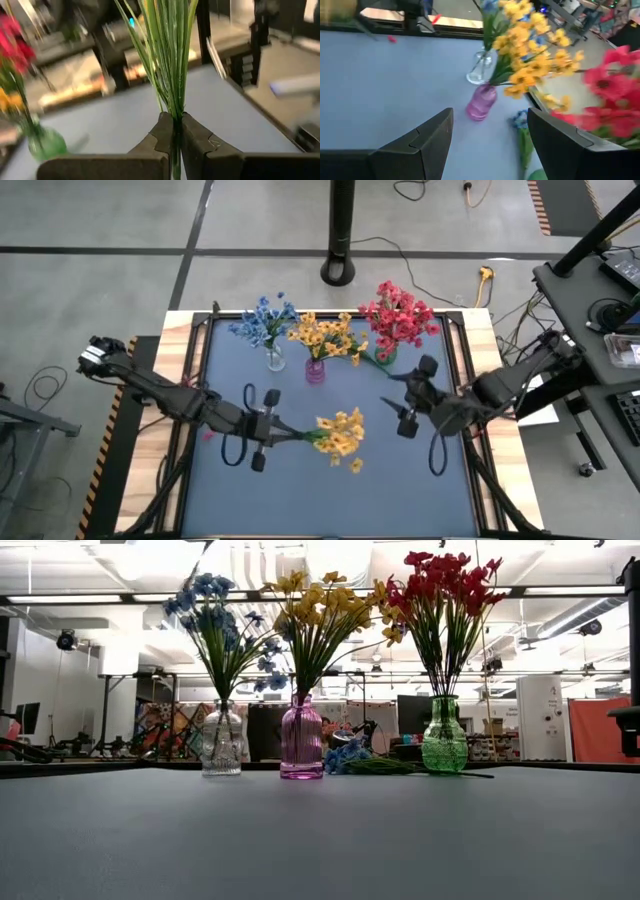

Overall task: Sort flowers into vase by color
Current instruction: Put the yellow flowers into the violet vase

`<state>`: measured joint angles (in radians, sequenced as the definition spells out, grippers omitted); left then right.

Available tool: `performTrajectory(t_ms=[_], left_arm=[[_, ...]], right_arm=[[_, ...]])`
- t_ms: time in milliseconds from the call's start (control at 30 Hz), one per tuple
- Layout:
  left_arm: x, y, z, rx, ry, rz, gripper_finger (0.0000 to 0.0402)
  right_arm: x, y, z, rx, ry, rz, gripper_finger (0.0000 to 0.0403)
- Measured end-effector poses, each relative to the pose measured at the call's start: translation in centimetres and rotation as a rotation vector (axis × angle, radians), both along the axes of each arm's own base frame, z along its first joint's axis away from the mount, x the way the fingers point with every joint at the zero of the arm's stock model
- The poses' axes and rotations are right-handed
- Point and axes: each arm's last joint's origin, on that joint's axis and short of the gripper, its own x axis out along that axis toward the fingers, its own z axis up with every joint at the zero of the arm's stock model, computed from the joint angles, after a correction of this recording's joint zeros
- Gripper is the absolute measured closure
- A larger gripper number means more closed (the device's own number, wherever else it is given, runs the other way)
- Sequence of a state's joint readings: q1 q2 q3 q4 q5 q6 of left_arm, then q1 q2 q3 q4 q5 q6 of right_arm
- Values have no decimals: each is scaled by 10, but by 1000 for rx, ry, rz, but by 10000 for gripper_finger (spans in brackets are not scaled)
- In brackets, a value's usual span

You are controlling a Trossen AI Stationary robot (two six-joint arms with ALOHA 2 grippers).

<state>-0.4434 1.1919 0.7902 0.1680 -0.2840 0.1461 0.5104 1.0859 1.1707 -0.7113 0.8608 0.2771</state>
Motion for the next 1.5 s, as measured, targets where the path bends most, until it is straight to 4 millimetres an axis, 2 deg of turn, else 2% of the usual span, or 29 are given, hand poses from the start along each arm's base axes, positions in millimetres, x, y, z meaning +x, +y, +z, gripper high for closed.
performTrajectory(t_ms=[167, 333, 433, 533, 833, 1000, 1133, 1300, 1500], left_arm=[[-5, 5, -14, -33, -237, -4, 399], [-11, 10, -23, -48, -377, 8, 399], [-8, 10, -27, -38, -392, 13, 399], [2, 11, -32, -28, -380, 32, 399], [42, 13, -40, -6, -353, 87, 399], [60, 10, -44, 11, -334, 95, 399], [64, 9, -45, 25, -337, 96, 399], [58, 12, -43, 18, -344, 129, 398], [55, 17, -41, -20, -335, 269, 361]], right_arm=[[17, 12, -35, -9, -61, 38, 156], [46, 28, -57, -67, -246, 210, 156], [60, 33, -59, -84, -403, 306, 156], [72, 33, -61, -115, -481, 352, 156], [110, 25, -63, -90, -507, 429, 156], [119, 24, -61, -94, -513, 417, 162], [119, 24, -60, -95, -515, 416, 195], [117, 23, -59, -103, -517, 417, 267], [117, 22, -59, -115, -510, 408, 357]])
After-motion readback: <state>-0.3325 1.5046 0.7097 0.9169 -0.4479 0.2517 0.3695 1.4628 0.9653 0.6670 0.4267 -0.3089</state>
